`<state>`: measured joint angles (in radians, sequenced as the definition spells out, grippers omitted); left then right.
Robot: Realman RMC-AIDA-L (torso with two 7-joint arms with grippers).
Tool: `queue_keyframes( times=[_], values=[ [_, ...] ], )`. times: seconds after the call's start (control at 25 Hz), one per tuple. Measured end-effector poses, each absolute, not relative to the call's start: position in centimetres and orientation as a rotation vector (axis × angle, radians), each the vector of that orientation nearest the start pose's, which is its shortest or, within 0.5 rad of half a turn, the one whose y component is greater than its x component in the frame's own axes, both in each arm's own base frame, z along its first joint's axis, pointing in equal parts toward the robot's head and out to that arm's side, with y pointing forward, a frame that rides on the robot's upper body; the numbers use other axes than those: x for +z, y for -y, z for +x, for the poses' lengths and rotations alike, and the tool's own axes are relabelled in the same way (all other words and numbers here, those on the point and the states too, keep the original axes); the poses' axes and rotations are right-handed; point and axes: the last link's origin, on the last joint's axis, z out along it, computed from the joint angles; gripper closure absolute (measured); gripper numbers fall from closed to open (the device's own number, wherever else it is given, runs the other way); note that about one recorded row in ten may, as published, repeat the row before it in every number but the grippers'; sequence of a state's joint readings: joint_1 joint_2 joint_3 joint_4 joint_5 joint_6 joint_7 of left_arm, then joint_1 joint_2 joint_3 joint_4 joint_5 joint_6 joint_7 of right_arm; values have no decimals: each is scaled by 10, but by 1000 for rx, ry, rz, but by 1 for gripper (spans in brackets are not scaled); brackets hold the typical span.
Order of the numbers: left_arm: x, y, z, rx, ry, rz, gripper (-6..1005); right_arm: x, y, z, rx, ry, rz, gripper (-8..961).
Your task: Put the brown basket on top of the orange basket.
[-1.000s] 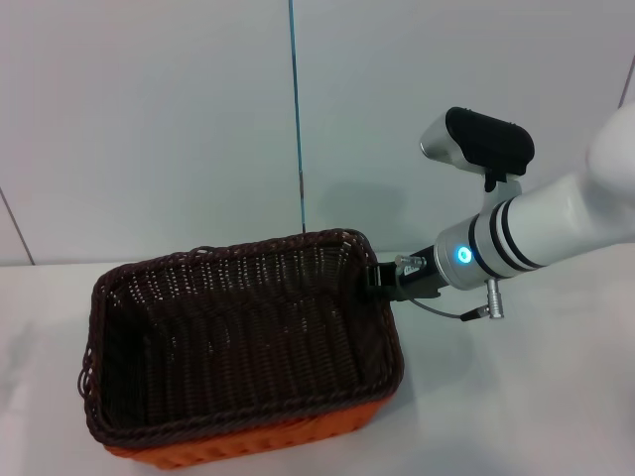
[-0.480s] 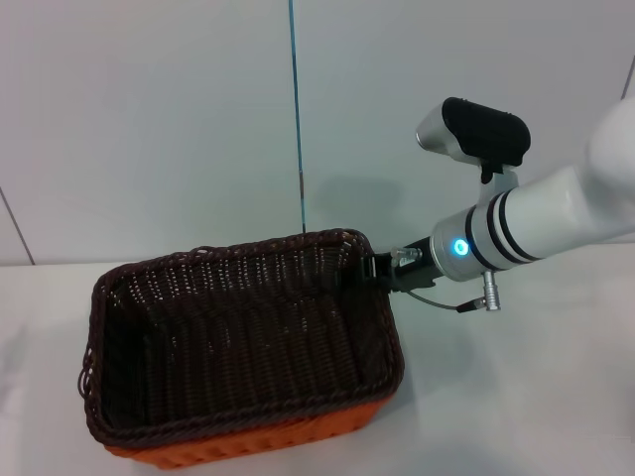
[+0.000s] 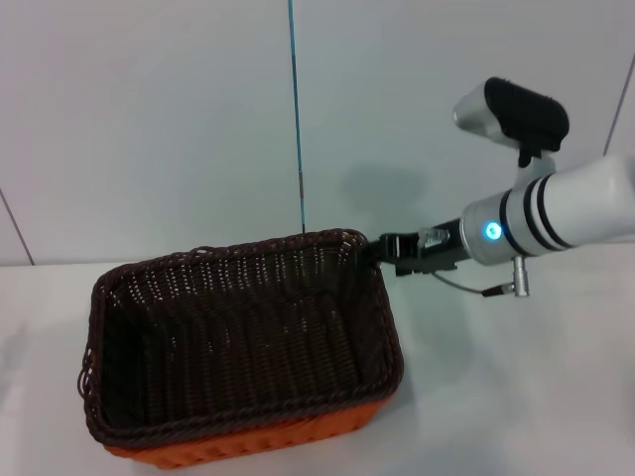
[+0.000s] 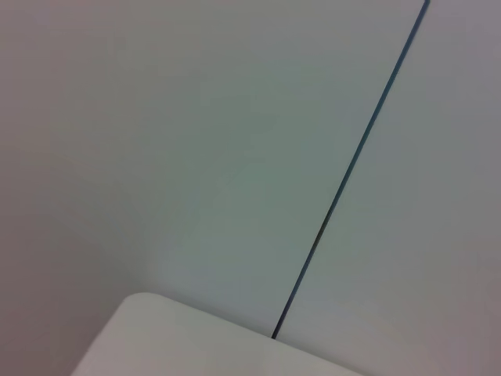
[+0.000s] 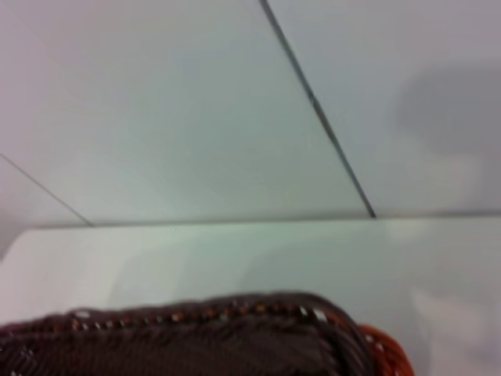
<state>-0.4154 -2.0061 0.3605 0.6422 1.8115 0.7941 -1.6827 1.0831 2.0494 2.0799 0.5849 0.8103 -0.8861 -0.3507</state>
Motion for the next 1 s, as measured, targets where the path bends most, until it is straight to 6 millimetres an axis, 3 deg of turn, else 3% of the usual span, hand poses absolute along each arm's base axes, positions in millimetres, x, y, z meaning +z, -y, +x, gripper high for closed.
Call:
queue_keyframes(
  times=[0.6,1.0],
  values=[
    [134,-347,-418,-601,1209,-1429,166,-6,-487,106,991,-2848,1759,191],
    [133,-352,-412,-620,1196,-1457,170,17,-486,131,1236,-3095,1652,192]
  ],
)
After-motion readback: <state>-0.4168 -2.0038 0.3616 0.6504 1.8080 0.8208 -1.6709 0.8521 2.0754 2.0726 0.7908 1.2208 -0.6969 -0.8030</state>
